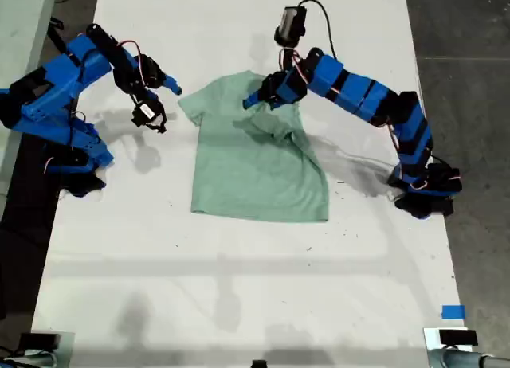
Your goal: Fold t-shirt
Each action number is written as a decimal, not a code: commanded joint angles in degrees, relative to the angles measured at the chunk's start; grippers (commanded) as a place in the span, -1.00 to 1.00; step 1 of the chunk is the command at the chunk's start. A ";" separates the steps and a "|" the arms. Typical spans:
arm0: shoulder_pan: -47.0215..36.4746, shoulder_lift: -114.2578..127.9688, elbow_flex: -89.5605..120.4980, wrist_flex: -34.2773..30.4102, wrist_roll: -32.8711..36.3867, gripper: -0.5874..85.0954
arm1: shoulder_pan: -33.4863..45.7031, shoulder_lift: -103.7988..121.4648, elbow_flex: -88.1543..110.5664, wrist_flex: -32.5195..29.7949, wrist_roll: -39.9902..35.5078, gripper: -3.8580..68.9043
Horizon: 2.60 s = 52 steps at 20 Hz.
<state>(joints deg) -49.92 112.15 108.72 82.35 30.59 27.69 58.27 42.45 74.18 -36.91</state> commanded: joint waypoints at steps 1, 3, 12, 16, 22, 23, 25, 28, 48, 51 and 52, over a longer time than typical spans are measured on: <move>0.18 0.62 -1.67 -1.49 -0.09 -0.36 | 4.04 15.29 -3.87 6.50 -1.67 -0.11; 0.97 -1.85 -2.55 -3.25 -0.18 -0.35 | 6.68 20.65 -3.25 12.48 -2.29 -0.13; -2.55 -30.59 -13.62 -12.74 0.44 -0.32 | 3.34 31.64 11.87 15.73 -0.35 -0.29; -5.98 -45.44 -25.22 -10.63 1.23 -0.32 | 0.79 37.09 17.67 15.47 1.49 -0.34; -7.47 -66.27 -51.68 6.06 3.43 -0.77 | -0.26 51.24 32.61 11.78 4.57 -0.40; -7.47 -67.50 -53.79 7.38 3.52 -0.84 | -0.18 53.53 34.98 10.90 5.10 -0.41; -7.29 -67.06 -53.96 7.47 3.52 -0.91 | -0.09 57.30 38.85 9.49 5.80 -0.43; -7.47 -60.21 -51.15 9.14 3.16 -0.91 | 0.00 60.38 43.07 9.32 6.50 -0.45; 13.71 -57.39 -66.53 -18.46 6.24 -0.32 | -0.18 72.25 58.36 6.59 10.55 -0.49; 13.10 -53.88 -66.45 -16.52 8.70 -0.19 | -0.97 74.71 61.79 5.36 11.78 -0.49; 12.22 -51.15 -66.45 -15.03 8.70 -0.18 | -1.05 75.23 62.84 5.10 12.04 -0.49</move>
<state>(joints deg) -37.18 54.14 45.53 66.01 38.67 27.25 131.04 105.12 81.04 -25.49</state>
